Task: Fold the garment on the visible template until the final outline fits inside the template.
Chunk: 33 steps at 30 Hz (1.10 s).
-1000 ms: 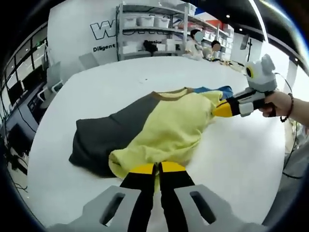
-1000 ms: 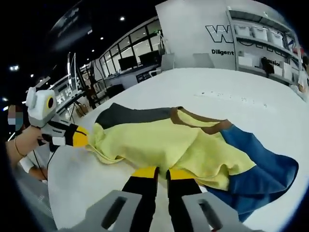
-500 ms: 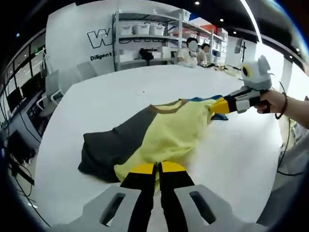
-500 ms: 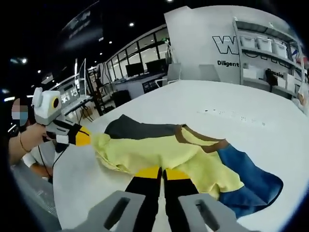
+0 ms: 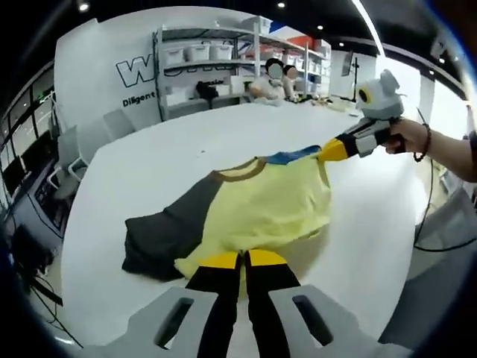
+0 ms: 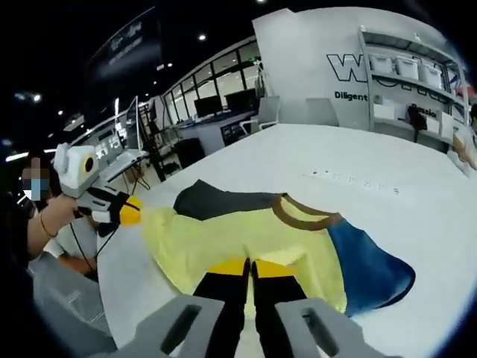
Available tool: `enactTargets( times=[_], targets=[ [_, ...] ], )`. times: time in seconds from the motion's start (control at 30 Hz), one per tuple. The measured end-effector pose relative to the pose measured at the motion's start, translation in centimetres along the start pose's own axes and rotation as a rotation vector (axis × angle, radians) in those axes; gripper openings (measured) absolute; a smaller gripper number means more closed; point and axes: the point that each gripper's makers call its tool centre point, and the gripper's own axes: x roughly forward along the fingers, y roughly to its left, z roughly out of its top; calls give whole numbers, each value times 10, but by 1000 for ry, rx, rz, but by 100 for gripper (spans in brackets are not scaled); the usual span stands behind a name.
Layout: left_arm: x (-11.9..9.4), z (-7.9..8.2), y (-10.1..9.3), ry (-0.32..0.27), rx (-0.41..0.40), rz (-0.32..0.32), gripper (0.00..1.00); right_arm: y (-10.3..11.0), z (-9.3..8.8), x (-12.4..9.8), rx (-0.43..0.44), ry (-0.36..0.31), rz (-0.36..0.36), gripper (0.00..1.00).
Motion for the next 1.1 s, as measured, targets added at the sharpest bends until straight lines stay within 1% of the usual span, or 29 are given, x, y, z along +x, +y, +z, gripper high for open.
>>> enactTargets(
  times=[0.07,0.17,0.2,0.27,0.33,0.43,0.57,0.6,0.67,0.7,0.73,0.77,0.83,0.87,0.93,0.97,1.0,1.03,1.1],
  targets=[
    [-5,-3,-8,10,16,-27,2,4,-6,-9,1,15,7,0],
    [-12,-5,-16,15,28,-45,2,10,-12,-20,-5,32,14,0],
    [-16,-7,-22,21,35,-63,2,13,-15,-25,-24,35,21,0],
    [-20,-5,-29,7,30,-87,2,17,-20,-33,-70,43,20,0],
    [-24,-3,-36,-9,37,-113,2,22,-27,-41,-59,58,24,0],
    [-32,-6,-51,-4,46,-167,2,28,-31,-52,-50,61,25,0],
    [-41,-18,-73,32,89,-234,2,36,-38,-64,-61,81,37,0],
    [-43,-19,-76,38,91,-241,2,39,-44,-69,-72,98,40,0],
    [-47,-21,-82,42,101,-258,2,42,-48,-73,-74,109,40,0],
    [-50,-24,-87,54,109,-278,2,44,-53,-76,-74,123,43,0],
    [-52,-25,-89,55,110,-284,2,45,-57,-79,-73,137,44,0],
    [-55,-27,-95,62,115,-309,2,47,-61,-82,-75,142,44,0],
    [-59,-33,-102,85,136,-330,2,51,-71,-88,-72,166,50,0],
    [-62,-38,-106,106,150,-346,2,53,-74,-90,-73,177,54,0],
    [-65,-43,-110,126,153,-360,2,56,-82,-93,-72,198,56,0],
    [-68,-45,-114,125,152,-372,2,58,-86,-95,-68,212,54,0],
    [-70,-50,-118,143,154,-383,2,59,-91,-98,-69,225,54,0],
    [-70,-51,-119,150,158,-387,2,60,-94,-99,-67,231,51,0],
    [-70,-58,-120,174,177,-373,2,61,-103,-101,-40,255,36,0]
  ],
)
